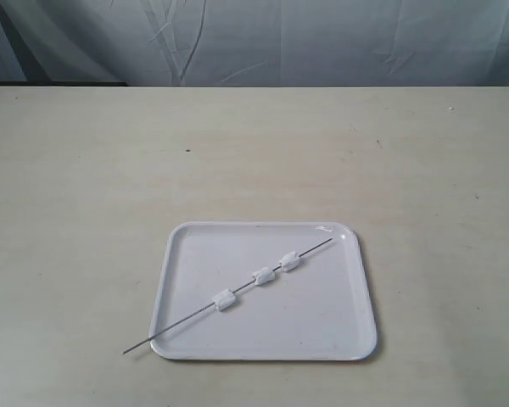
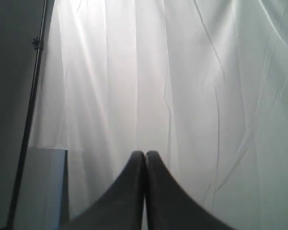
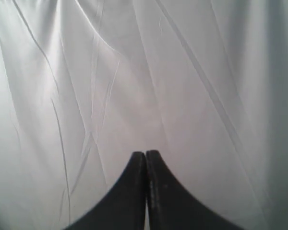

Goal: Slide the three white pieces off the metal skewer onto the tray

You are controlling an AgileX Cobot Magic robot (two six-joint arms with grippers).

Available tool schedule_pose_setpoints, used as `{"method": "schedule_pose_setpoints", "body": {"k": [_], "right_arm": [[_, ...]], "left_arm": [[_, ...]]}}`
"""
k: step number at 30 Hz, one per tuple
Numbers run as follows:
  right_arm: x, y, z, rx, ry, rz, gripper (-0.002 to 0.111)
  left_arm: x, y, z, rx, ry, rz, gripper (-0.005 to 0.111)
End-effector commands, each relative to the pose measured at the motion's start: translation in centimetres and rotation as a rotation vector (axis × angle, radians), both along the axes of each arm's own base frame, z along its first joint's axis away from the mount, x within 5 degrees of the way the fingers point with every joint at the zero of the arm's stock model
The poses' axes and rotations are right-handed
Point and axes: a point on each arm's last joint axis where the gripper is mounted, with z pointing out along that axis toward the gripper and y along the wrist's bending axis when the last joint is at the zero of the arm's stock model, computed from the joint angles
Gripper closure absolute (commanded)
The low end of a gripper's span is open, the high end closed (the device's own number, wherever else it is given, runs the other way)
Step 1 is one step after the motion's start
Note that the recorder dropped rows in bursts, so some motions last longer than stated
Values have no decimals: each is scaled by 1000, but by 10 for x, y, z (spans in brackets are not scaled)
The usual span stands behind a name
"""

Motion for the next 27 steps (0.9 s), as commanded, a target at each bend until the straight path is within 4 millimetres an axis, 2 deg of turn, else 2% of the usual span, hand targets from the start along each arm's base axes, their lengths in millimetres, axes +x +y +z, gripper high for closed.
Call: {"method": "schedule_pose_setpoints", "body": {"k": [1,3,4,7,8,10,13,14,15,17,19,20,22,24,26,27], "right_arm": [[-4,-1,6,108,-81,41,109],[-7,-3,12,143,-135,47,109],[-10,-3,21,144,-184,47,109],[-29,-5,64,125,-356,35,109],[-41,-5,87,89,-423,12,109],[-56,-5,120,32,-457,-17,109],[-67,-2,187,-46,-385,-28,109],[-57,0,207,-69,-284,-16,109],[-57,1,228,-96,-247,-17,109],[-34,3,263,-155,-124,-6,109],[2,8,287,-185,-10,34,109],[20,12,296,-196,60,65,109],[55,21,301,-220,229,125,109],[87,34,297,-259,425,191,109],[119,51,276,-373,673,264,109],[133,61,263,-452,772,304,109]], "left_arm": [[-3,0,4,-155,-69,-85,107],[-10,0,14,-243,-199,-162,107],[-13,0,17,-245,-242,-172,107],[-26,-2,48,-191,-365,-188,107],[-32,-6,62,-132,-383,-185,107],[-40,-12,89,3,-391,-164,107],[-41,-22,140,208,-418,-135,107],[-38,-24,158,252,-419,-135,107],[-33,-27,177,290,-419,-137,107],[-16,-29,207,314,-381,-165,107],[15,-33,232,315,-308,-232,107],[36,-35,236,310,-233,-275,107],[76,-40,238,239,-60,-393,107],[111,-49,227,220,126,-496,107],[139,-62,205,250,345,-628,106],[150,-72,190,223,475,-753,104]]}}
